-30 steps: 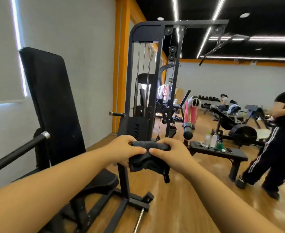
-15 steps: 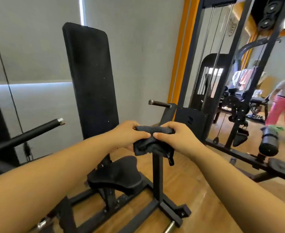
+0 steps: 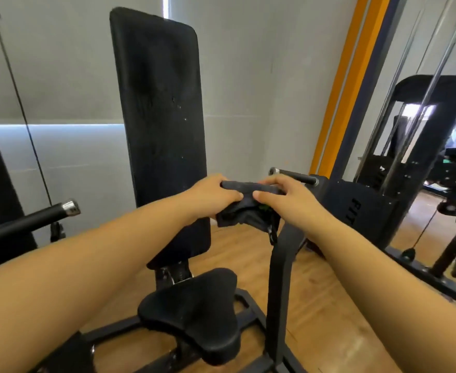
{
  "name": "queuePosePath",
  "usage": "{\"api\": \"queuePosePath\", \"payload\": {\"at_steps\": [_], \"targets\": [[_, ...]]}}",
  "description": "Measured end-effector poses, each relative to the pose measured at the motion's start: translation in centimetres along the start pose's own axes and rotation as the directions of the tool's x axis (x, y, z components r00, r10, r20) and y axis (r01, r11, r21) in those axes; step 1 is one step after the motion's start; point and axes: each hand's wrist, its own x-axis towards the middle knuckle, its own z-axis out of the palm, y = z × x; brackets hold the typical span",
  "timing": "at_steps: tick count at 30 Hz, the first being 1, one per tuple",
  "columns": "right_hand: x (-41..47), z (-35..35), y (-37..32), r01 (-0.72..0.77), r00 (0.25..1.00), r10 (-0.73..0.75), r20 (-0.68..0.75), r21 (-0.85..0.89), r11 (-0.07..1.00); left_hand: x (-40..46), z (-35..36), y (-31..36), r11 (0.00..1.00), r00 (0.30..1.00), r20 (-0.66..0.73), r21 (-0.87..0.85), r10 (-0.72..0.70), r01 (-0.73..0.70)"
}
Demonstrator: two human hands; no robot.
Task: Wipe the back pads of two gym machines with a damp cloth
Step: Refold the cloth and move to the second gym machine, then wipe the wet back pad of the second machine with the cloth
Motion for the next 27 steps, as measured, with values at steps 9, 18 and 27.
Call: {"api": "queuePosePath", "payload": {"at_steps": [9,18,27], "targets": [[9.0,2.2,3.0,0.086,0.981,-0.103,0.165,0.108,0.990,5.7,-0.9,-1.7,0.986,0.976,-0.148,0.007,-0.161,0.164],[16.1,1.6,3.8,0.192,0.911,-0.254,0.324,0.212,0.958,10.1,-1.1,-0.8,0.951,0.893,-0.328,-0.081,-0.308,0.298],[20.1,1.6,4.6,0.256,0.844,-0.354,0.402,0.278,0.926,12.5,-1.0,-0.2,0.932,0.833,-0.421,-0.109,-0.359,0.346]]}}
